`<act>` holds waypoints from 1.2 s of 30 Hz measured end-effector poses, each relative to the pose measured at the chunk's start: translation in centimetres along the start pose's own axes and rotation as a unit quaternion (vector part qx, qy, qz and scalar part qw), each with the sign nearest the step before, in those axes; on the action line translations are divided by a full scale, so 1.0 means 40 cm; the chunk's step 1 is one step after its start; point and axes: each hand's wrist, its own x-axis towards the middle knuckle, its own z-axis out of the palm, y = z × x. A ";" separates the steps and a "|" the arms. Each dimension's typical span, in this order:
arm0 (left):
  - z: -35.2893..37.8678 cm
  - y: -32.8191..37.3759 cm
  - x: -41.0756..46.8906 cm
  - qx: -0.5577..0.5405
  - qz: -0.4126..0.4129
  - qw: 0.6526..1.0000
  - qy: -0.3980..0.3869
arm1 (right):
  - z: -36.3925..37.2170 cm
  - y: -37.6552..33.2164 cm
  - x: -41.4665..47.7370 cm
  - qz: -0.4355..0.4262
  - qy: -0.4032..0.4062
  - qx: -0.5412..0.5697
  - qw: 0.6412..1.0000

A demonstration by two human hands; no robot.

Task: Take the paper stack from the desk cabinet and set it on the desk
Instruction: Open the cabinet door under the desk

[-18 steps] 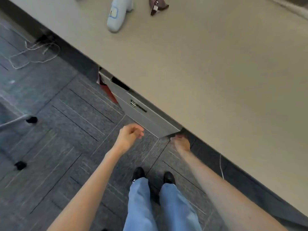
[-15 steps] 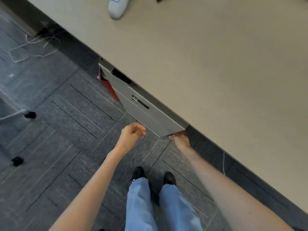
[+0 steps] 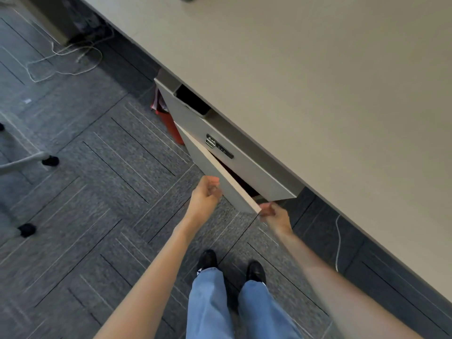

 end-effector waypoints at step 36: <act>-0.197 -0.204 0.006 0.366 0.041 0.890 0.268 | 0.299 -0.049 0.191 0.037 -0.136 -0.029 0.990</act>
